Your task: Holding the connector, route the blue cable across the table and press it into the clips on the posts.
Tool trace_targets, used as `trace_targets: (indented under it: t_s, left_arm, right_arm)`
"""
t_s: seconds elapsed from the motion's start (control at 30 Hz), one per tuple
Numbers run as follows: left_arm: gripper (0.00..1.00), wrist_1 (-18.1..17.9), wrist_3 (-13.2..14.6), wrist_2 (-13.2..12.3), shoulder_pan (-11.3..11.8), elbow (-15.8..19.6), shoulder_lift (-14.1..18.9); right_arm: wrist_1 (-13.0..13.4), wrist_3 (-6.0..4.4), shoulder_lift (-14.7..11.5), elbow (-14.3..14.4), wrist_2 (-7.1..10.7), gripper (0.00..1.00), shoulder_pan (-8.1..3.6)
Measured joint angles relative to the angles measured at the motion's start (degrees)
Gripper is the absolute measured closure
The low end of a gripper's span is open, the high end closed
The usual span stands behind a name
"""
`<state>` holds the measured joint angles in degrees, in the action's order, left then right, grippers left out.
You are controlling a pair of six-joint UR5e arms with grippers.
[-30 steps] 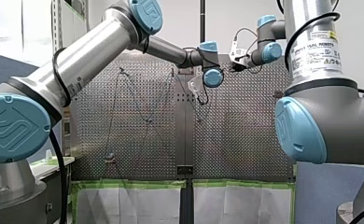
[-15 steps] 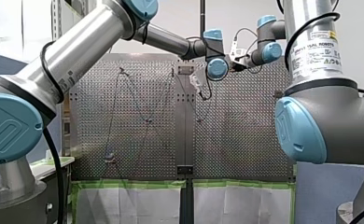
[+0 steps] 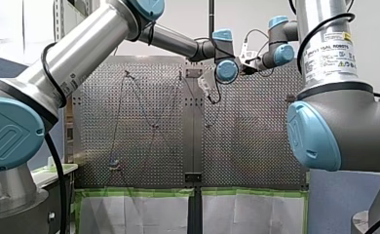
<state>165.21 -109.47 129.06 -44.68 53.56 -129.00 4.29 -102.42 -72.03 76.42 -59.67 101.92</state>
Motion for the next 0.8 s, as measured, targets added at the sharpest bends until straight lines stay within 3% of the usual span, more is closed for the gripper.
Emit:
trace_targets:
  t_s: [0.23,0.5,0.8]
  left_arm:
    - [0.00,-1.56,-2.45,-2.93,0.70,2.36,1.86]
    - [0.00,-4.74,-5.85,-6.45,3.84,5.51,2.18]
    - [0.00,-7.86,-5.84,-10.53,7.72,9.61,2.52]
  right_arm:
    - [0.00,0.00,0.00,0.00,0.00,1.00,0.00]
    - [0.00,0.00,0.00,0.00,0.00,1.00,0.00]
    - [-0.01,0.00,0.01,0.01,0.01,1.00,0.01]
